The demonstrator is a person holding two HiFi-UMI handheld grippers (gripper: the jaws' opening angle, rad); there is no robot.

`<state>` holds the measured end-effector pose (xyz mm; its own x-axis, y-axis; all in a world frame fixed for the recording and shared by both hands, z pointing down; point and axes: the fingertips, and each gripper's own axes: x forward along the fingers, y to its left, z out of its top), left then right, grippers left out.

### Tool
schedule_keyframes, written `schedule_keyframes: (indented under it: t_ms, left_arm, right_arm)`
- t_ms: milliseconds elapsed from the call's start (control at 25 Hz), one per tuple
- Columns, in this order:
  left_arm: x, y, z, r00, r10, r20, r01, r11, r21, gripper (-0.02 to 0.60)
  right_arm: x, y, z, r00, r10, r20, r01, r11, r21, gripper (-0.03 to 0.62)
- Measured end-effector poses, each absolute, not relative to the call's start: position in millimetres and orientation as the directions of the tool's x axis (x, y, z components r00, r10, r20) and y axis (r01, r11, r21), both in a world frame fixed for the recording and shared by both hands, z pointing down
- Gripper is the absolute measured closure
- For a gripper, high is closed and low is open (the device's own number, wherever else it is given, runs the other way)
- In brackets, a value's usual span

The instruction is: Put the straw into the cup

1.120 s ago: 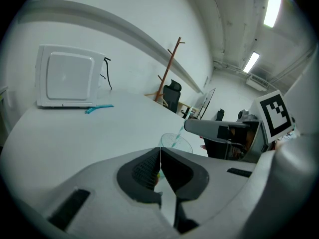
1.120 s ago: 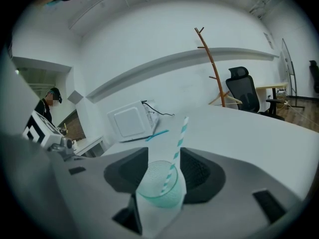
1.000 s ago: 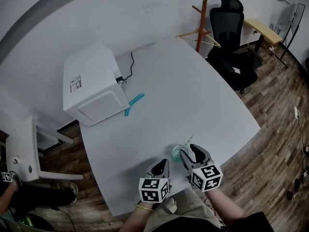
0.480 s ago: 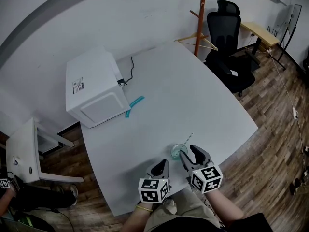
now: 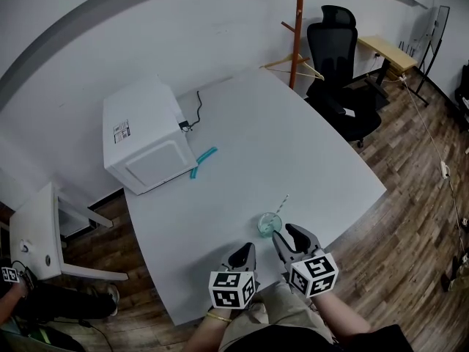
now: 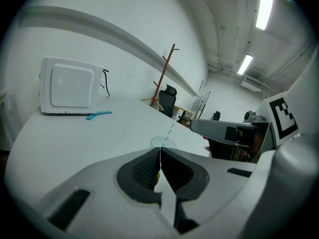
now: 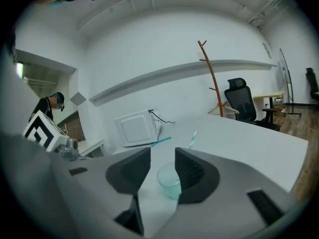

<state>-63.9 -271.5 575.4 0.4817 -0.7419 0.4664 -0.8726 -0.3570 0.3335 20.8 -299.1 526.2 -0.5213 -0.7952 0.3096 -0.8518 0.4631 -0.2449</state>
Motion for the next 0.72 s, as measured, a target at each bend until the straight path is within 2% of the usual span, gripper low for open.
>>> schedule_keyframes:
  t_ms: [280,720]
  left_arm:
    - [-65,-256,562,0.496,-0.744,0.447,-0.865,-0.377,0.331,0.563]
    - [-63,-223,552,0.519,-0.736,0.434,-0.853,-0.414,0.318,0.563]
  right_arm:
    - [24,-281,510,-0.499,-0.822,0.276,-0.864,0.446,-0.234,0.500]
    - [33,-242,493,-0.462,-0.853,0.243,-0.881,0.411,-0.234,0.530]
